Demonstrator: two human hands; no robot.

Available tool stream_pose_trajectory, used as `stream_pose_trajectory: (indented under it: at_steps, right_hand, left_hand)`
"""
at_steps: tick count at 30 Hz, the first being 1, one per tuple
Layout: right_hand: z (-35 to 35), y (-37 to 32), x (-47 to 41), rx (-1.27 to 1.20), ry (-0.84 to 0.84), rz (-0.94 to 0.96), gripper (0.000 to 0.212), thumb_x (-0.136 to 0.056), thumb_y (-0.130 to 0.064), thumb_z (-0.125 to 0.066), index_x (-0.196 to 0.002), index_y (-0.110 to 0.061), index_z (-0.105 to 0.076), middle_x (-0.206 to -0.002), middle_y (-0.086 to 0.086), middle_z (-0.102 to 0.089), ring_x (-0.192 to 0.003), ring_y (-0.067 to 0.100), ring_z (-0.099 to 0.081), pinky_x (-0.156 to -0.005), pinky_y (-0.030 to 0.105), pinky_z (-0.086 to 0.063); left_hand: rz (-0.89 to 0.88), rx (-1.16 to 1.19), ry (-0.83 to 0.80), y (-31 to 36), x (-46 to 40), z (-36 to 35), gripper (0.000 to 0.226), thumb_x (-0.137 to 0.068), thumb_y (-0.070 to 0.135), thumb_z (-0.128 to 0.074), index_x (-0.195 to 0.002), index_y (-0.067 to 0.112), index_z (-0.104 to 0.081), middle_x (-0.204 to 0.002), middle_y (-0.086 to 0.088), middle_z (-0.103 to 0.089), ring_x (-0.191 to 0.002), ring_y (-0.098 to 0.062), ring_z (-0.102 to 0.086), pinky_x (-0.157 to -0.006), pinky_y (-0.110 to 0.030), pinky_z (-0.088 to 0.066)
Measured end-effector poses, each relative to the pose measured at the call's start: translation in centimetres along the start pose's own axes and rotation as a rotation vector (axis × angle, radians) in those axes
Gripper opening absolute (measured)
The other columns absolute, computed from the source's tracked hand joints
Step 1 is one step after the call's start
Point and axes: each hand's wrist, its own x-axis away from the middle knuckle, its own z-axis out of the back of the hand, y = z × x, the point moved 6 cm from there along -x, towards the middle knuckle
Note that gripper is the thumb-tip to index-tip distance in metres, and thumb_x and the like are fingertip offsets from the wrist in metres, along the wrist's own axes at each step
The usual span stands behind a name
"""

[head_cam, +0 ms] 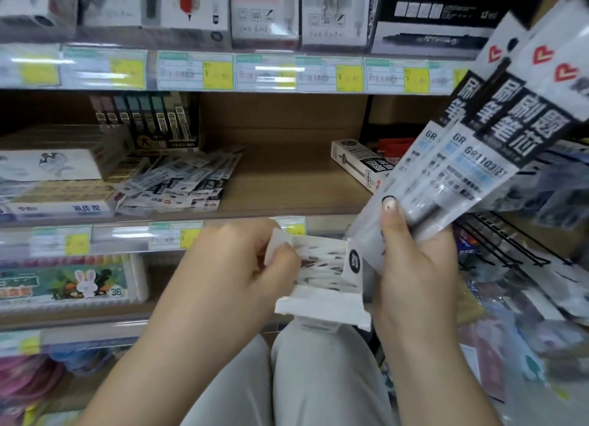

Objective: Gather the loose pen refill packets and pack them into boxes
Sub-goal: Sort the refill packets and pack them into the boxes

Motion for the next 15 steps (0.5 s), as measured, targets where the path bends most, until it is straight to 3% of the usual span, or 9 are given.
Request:
stream_pose_trajectory:
  at_steps: [5, 8, 11, 13, 15]
  right_hand:
    - [-0.7, 0.3, 0.3, -0.119, -0.024, -0.111, 0.021, -0.090, -0.017, -0.053, -0.110, -0.021, -0.059, -0.098, -0.007, -0.072, -0.092, 0.006, -0.068, -0.068, 0.017, -0.054]
    - [-1.2, 0.4, 0.6, -0.175, -0.020, -0.137, 0.023, -0.091, -0.013, -0.052, -0.113, -0.017, -0.056, -0.095, 0.012, -0.071, -0.082, 0.022, -0.071, -0.065, 0.032, -0.059]
    - [-1.5, 0.9, 0.7, -0.196, -0.020, -0.171, 0.017, -0.093, -0.009, -0.050, -0.106, -0.019, -0.054, -0.074, 0.013, -0.069, -0.065, 0.022, -0.069, -0.056, 0.034, -0.057]
    - [-1.4, 1.3, 0.7, -0.168, -0.004, -0.181, 0.020, -0.091, -0.013, -0.056, -0.110, -0.021, -0.054, -0.079, 0.014, -0.070, -0.070, 0.026, -0.068, -0.065, 0.046, -0.058]
    - [-1.5, 1.4, 0.7, -0.181, -0.009, -0.181, 0.027, -0.089, -0.016, -0.059, -0.115, -0.020, -0.053, -0.087, 0.021, -0.068, -0.072, 0.028, -0.068, -0.070, 0.054, -0.056]
  left_hand:
    - [-0.060, -0.022, 0.029, 0.4, 0.1, 0.4, 0.019, -0.073, 0.041, -0.040, -0.065, 0.024, -0.043, -0.048, 0.004, -0.042, -0.045, -0.009, -0.037, -0.044, -0.018, -0.027]
    - [-0.047, -0.039, 0.022, 0.4, 0.3, 0.3, 0.017, -0.072, 0.041, -0.038, -0.062, 0.028, -0.042, -0.045, 0.007, -0.041, -0.044, -0.009, -0.037, -0.042, -0.017, -0.027]
    - [-0.057, -0.037, 0.057, 0.2, 0.0, 0.0, 0.016, -0.080, 0.032, -0.044, -0.066, 0.027, -0.040, -0.044, 0.010, -0.045, -0.041, -0.009, -0.040, -0.042, -0.017, -0.030]
    - [-0.001, -0.038, 0.032, -1.0, -1.5, -1.4, 0.003, -0.084, 0.029, -0.045, -0.084, 0.032, -0.044, -0.062, 0.014, -0.064, -0.045, -0.008, -0.053, -0.047, -0.020, -0.039]
    - [0.108, 0.014, 0.020, -3.5, -3.6, -2.5, 0.006, -0.086, 0.028, -0.044, -0.090, 0.029, -0.049, -0.101, 0.005, -0.069, -0.076, -0.019, -0.066, -0.064, -0.030, -0.046]
